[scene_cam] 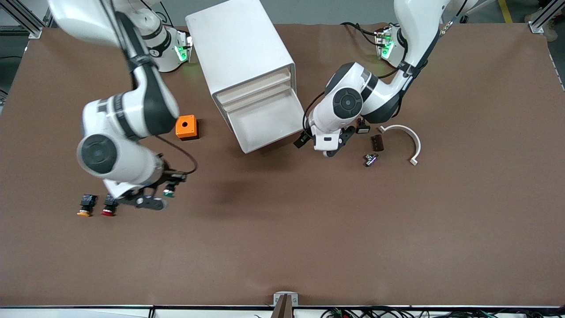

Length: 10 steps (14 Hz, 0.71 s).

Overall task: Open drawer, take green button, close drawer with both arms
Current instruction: 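Carry the green button away while the left gripper pushes the drawer shut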

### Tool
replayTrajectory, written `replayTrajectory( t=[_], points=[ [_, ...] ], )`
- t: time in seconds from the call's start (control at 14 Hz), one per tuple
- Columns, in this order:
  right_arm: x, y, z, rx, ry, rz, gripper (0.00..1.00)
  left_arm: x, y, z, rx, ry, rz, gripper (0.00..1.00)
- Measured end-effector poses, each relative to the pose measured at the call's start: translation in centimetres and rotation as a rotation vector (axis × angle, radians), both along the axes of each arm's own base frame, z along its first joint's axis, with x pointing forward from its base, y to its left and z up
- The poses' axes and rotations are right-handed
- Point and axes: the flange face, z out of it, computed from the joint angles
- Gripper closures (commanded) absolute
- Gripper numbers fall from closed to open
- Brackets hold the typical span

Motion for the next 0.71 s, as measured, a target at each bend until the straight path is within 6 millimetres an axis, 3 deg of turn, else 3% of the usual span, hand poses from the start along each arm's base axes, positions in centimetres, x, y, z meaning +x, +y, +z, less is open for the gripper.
replayTrajectory(
  t=[0.14,0.36,0.5,0.71],
  points=[
    [0.9,-5.7,-3.0,0.015,-0.037,0.028,1.0,-0.1,-0.8,-1.1,0.017,-0.057,-0.049,0.0],
    [0.4,-11.1,-8.8,0.009,-0.099,0.058,1.0,-0.4,-1.8,-3.4,0.045,-0.115,-0.12,0.0],
    [-0.7,-12.7,-12.8,-0.015,-0.123,0.067,1.0,-1.7,-3.2,-5.2,0.041,-0.113,-0.153,0.0],
    [-1.7,-13.8,-17.2,-0.031,-0.133,0.062,1.0,-3.0,-4.5,-6.5,0.036,-0.107,-0.171,0.0]
  ],
)
